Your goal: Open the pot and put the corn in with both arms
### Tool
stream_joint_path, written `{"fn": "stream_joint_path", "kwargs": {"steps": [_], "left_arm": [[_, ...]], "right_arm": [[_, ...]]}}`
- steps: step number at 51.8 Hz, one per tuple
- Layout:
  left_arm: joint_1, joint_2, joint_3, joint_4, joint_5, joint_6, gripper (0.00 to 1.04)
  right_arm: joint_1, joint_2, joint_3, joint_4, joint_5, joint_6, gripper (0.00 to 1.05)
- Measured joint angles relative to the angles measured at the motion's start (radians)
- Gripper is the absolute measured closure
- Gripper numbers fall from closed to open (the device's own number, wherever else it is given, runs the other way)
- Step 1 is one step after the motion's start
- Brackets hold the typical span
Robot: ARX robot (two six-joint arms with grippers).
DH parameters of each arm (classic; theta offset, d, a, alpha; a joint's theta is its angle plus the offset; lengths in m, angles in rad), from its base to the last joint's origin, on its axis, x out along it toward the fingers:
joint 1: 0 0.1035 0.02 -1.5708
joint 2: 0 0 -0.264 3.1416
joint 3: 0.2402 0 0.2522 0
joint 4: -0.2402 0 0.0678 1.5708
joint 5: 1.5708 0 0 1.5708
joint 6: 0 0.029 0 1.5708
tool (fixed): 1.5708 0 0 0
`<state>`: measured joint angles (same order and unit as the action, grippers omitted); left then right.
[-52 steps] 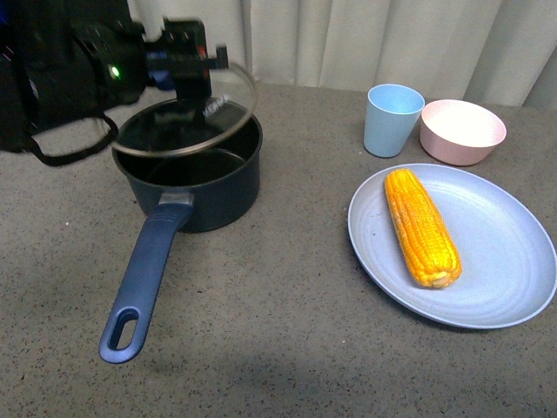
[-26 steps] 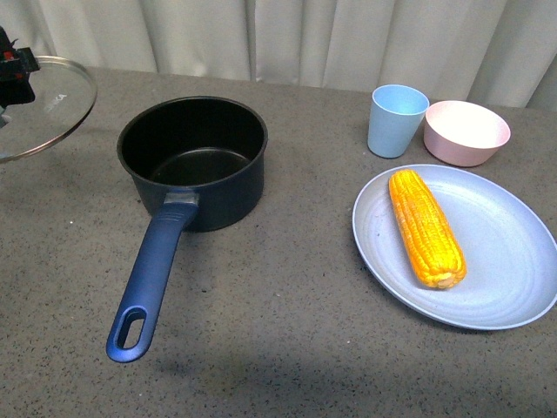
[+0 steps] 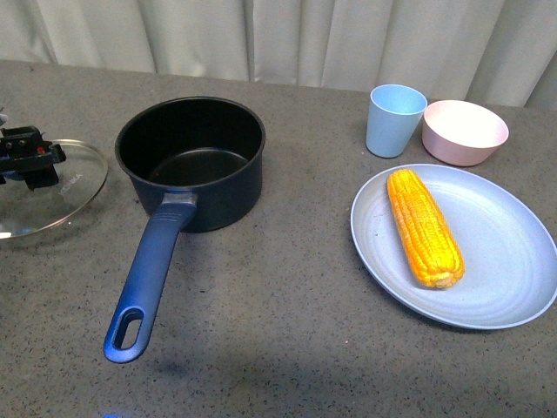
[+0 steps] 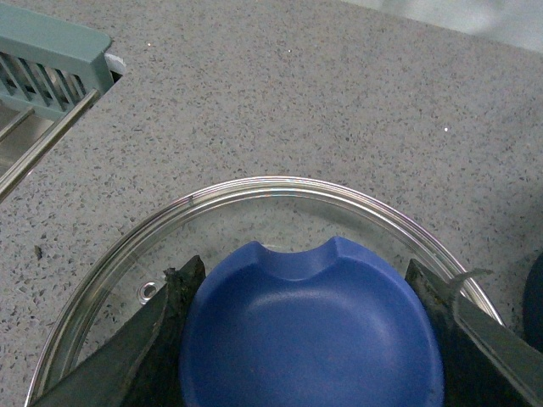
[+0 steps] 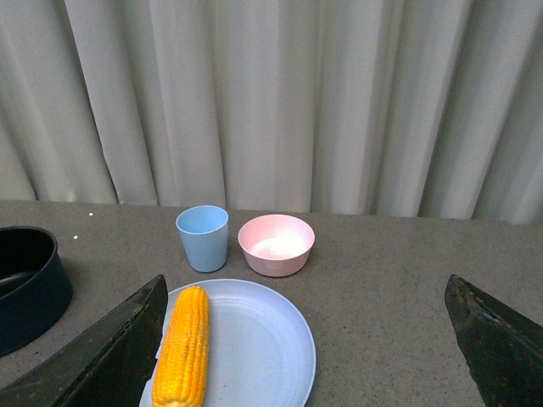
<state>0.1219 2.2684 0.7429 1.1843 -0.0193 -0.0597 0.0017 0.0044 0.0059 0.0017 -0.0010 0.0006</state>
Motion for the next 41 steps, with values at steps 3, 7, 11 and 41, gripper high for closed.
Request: {"fn": "stream_joint_path", "kwargs": {"steps": [3, 7, 11, 41], "left_arm": [[-0.004, 0.016, 0.000, 0.002, -0.003, 0.004, 0.42], [-0.010, 0.039, 0.000, 0.008, -0.004, 0.007, 0.42], [-0.013, 0.055, 0.000, 0.008, -0.007, 0.011, 0.42], [-0.037, -0.065, -0.071, 0.040, -0.006, 0.029, 0.15]], "right_arm": [[0.000, 0.000, 0.000, 0.000, 0.000, 0.000, 0.09], [0.000, 0.000, 0.000, 0.000, 0.000, 0.000, 0.09], [0.000, 0.000, 0.000, 0.000, 0.000, 0.000, 0.09], [0.000, 0.000, 0.000, 0.000, 0.000, 0.000, 0.09]]}}
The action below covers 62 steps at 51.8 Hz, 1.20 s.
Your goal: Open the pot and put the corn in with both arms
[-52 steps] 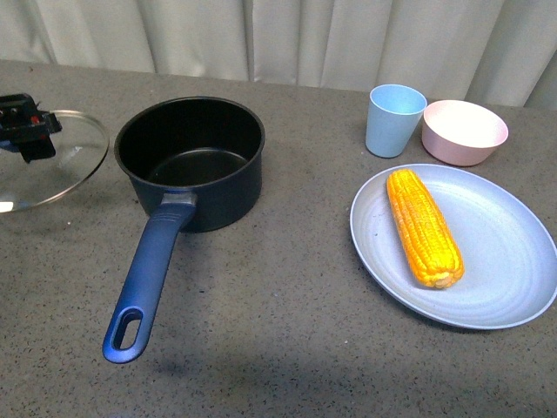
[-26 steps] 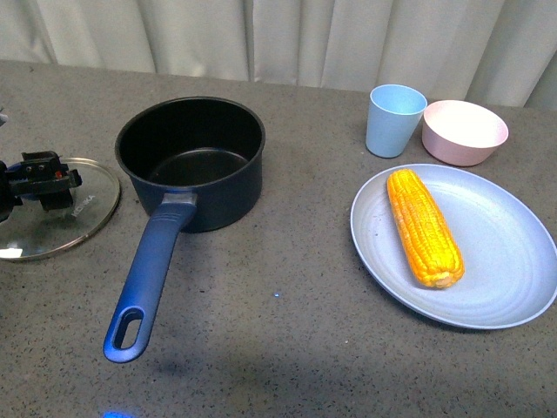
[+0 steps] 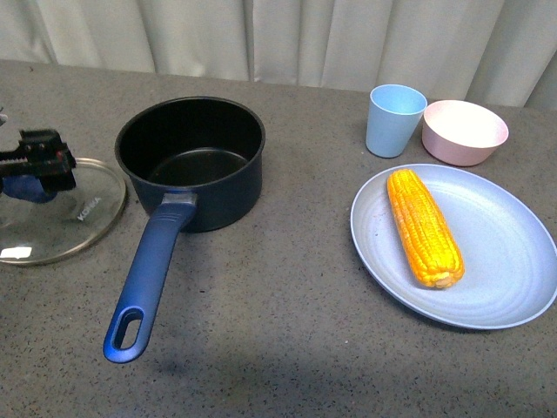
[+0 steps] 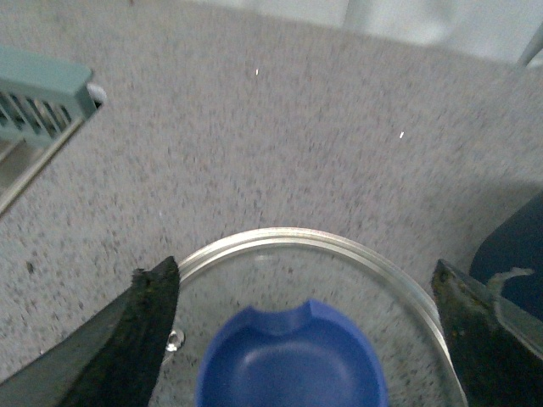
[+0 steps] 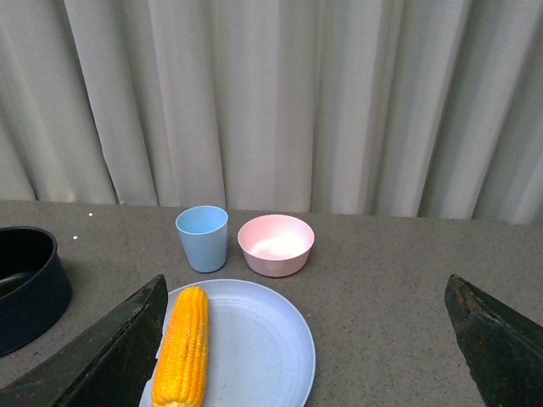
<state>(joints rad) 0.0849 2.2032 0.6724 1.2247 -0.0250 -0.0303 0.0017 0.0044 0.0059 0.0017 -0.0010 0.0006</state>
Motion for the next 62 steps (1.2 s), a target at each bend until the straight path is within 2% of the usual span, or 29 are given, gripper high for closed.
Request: {"fn": "stream_joint_path", "kwargs": {"steps": [4, 16, 26, 31, 33, 40, 57, 62], "left_arm": [[0.000, -0.066, -0.024, -0.015, 0.000, 0.007, 0.05], [0.000, -0.232, -0.117, -0.100, -0.020, 0.001, 0.06], [-0.025, -0.620, -0.283, -0.272, -0.092, -0.018, 0.06], [-0.021, -0.772, -0.403, -0.138, 0.055, 0.005, 0.21], [-0.023, -0.830, -0.444, -0.114, 0.077, 0.009, 0.28], [-0.063, -0.956, -0.519, -0.136, 0.027, 0.016, 0.47], [-0.084, -1.196, -0.608, -0.293, 0.025, 0.022, 1.01], [-0.084, -1.258, -0.624, -0.343, 0.025, 0.023, 1.01]], "right_arm": [[0.000, 0.000, 0.000, 0.000, 0.000, 0.000, 0.09], [0.000, 0.000, 0.000, 0.000, 0.000, 0.000, 0.09], [0.000, 0.000, 0.000, 0.000, 0.000, 0.000, 0.09], [0.000, 0.000, 0.000, 0.000, 0.000, 0.000, 0.09], [0.000, 0.000, 0.000, 0.000, 0.000, 0.000, 0.09], [0.000, 0.000, 0.000, 0.000, 0.000, 0.000, 0.09], [0.000, 0.000, 0.000, 0.000, 0.000, 0.000, 0.09], [0.000, 0.000, 0.000, 0.000, 0.000, 0.000, 0.09]]}}
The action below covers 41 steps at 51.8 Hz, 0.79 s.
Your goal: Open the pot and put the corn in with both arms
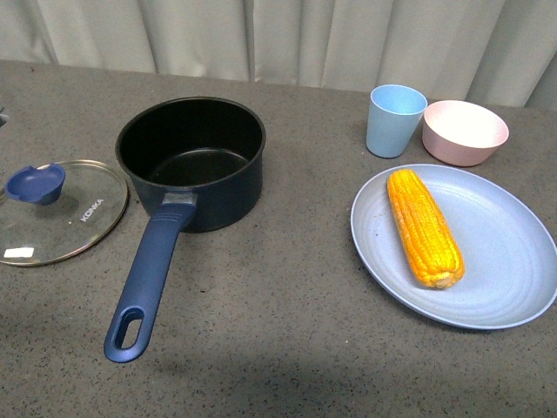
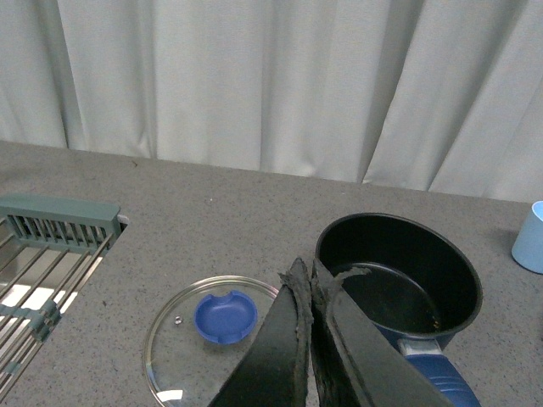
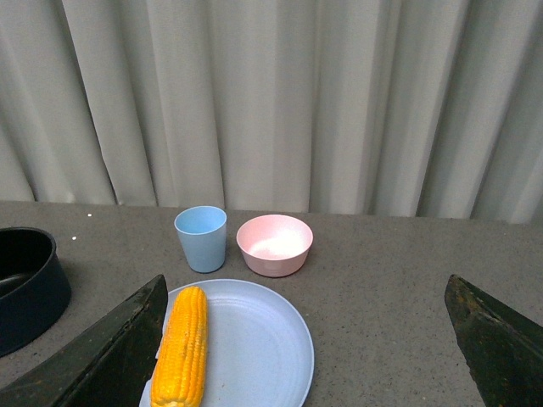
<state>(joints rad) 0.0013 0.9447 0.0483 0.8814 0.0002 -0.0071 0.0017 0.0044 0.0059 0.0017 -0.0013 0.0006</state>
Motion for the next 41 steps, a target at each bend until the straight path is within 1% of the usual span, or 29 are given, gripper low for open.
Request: {"fn": "stream_joint_path", "kwargs": {"steps": [30, 41], "left_arm": [[0.000, -0.382, -0.028, -0.328, 0.000, 0.000, 1.01], [0.000, -0.485, -0.029, -0.421, 0.000, 0.000, 1.01]], "right_arm": [[0.000, 0.000, 0.000, 0.000, 0.000, 0.000, 0.09], [0.000, 0.000, 0.000, 0.000, 0.000, 0.000, 0.09]]}}
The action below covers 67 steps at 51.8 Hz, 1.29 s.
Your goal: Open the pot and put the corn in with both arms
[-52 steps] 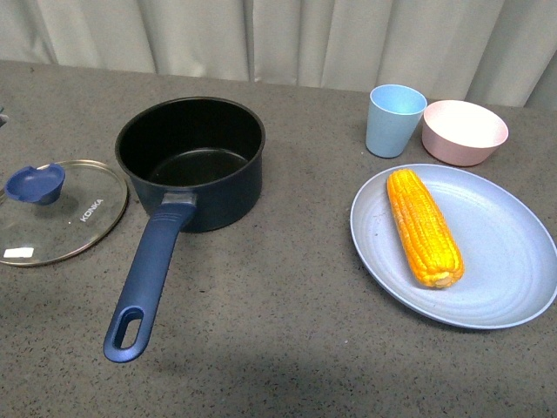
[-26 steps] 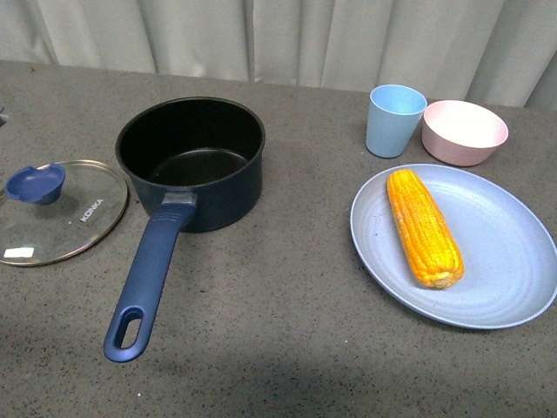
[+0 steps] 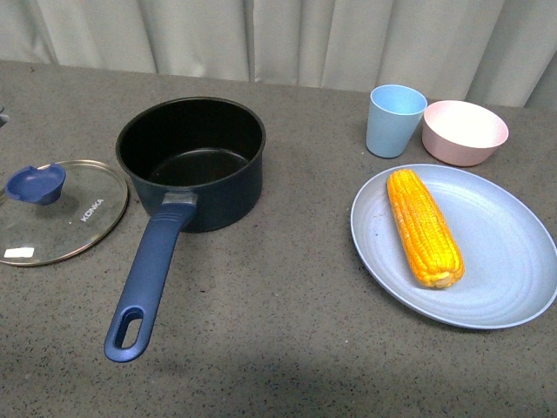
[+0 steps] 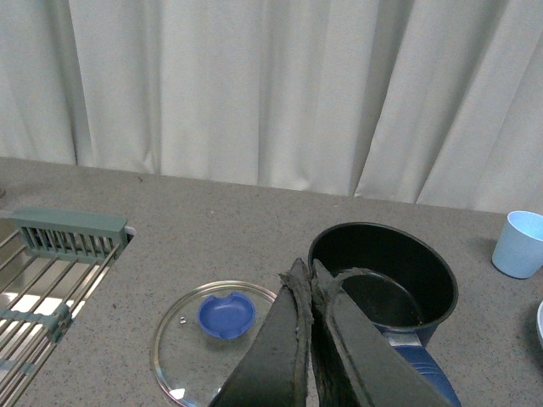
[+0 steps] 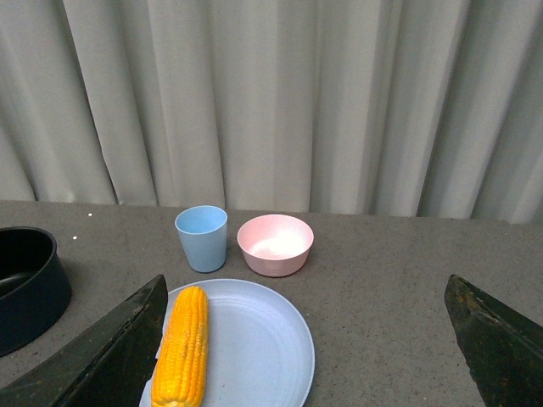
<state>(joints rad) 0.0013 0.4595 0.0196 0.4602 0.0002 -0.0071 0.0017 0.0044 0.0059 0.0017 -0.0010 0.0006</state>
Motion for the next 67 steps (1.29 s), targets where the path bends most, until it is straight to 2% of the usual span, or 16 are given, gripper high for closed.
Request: {"fn": "stream_joint_path", "kwargs": {"steps": [41, 47, 53, 57, 62, 65, 67], "left_arm": [[0.000, -0.285, 0.000, -0.283, 0.000, 0.000, 1.01], [0.000, -0.414, 0.000, -0.442, 0.000, 0.000, 1.01], [-0.001, -0.453, 0.000, -0.457, 0.000, 0.000, 1.01], [-0.001, -0.454, 0.000, -0.458, 0.000, 0.000, 0.88], [-0.001, -0.454, 0.000, -0.458, 0.000, 0.000, 0.64], [-0.001, -0.454, 0.000, -0.458, 0.000, 0.000, 0.51], [-0.001, -0.455, 0.000, -0.458, 0.000, 0.000, 0.42]], "right_arm": [[0.000, 0.000, 0.000, 0.000, 0.000, 0.000, 0.09], [0.000, 0.000, 0.000, 0.000, 0.000, 0.000, 0.09], [0.000, 0.000, 0.000, 0.000, -0.001, 0.000, 0.09], [0.000, 0.000, 0.000, 0.000, 0.000, 0.000, 0.09], [-0.001, 0.002, 0.000, -0.003, -0.003, -0.005, 0.09], [-0.005, 0.068, 0.031, -0.076, -0.038, -0.057, 0.09], [0.006, 0.160, 0.042, -0.037, -0.033, -0.089, 0.09]]}}
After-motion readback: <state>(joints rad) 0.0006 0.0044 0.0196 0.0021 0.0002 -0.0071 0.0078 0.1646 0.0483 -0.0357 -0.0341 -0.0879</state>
